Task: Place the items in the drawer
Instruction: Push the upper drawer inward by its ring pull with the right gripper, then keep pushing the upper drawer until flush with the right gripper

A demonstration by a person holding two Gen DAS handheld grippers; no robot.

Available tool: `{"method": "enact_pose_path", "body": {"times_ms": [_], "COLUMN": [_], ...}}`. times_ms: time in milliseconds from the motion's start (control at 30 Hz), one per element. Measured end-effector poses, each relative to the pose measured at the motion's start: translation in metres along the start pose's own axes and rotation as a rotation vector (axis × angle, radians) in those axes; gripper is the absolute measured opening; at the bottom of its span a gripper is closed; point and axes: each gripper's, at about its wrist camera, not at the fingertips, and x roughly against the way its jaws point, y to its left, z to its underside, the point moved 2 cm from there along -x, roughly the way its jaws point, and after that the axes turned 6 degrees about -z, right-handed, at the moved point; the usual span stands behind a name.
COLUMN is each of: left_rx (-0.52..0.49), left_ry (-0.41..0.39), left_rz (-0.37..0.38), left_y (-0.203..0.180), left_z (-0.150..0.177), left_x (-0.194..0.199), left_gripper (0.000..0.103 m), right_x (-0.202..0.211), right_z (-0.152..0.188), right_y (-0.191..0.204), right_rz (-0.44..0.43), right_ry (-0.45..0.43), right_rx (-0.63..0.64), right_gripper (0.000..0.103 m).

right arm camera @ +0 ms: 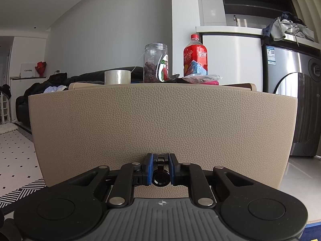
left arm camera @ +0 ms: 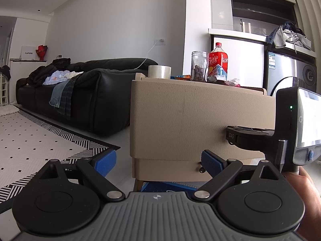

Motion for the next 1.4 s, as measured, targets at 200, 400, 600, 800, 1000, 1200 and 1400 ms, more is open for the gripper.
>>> {"method": "enact_pose_path", "body": {"times_ms": [200,400,600,800,1000,1200,1400], "left_rx": [-0.001,0.002,0.005,0.006,0.007,0.007,0.007], "left_ry": [0.001,0.003,0.002,0.002,0.002,0.004,0.007], "left_rz": [0.0,-0.003,-0.003,-0.003,-0.003,-0.007,-0.007], "left_y": [0.0,0.001,0.002,0.002,0.003,0.003,0.003], "left_z": [0.0,0.001,0.001,0.001,0.001,0.001,0.002], "left_x": [0.0,0.0,0.001,0.001,0.002,0.002,0.002], "left_gripper": [0.095,0.095,0.095,0.095,0.095,0.095,0.095], "right_x": [-0.006,-0.011,-0.015,-0.018,-0.022,-0.026,-0.031], "right_z": [-0.002,-0.002,-0.002,-0.002,-0.003,-0.003,-0.005], "right_y": [-0.001,-0.003,-0.003,-0.002,-0.002,-0.002,-0.002], "right_rz": [0.003,0.003,0.005,0.007,0.008,0.01,0.01], "right_ry": [0.0,-0.002,-0.004,-0.004,-0.003,-0.003,-0.002], "right_rx": [0.001,0.006,0.009,0.013,0.012,0.015,0.019], "right_gripper": [0.018,0.018,0.018,0.018,0.018,0.018,0.018]}}
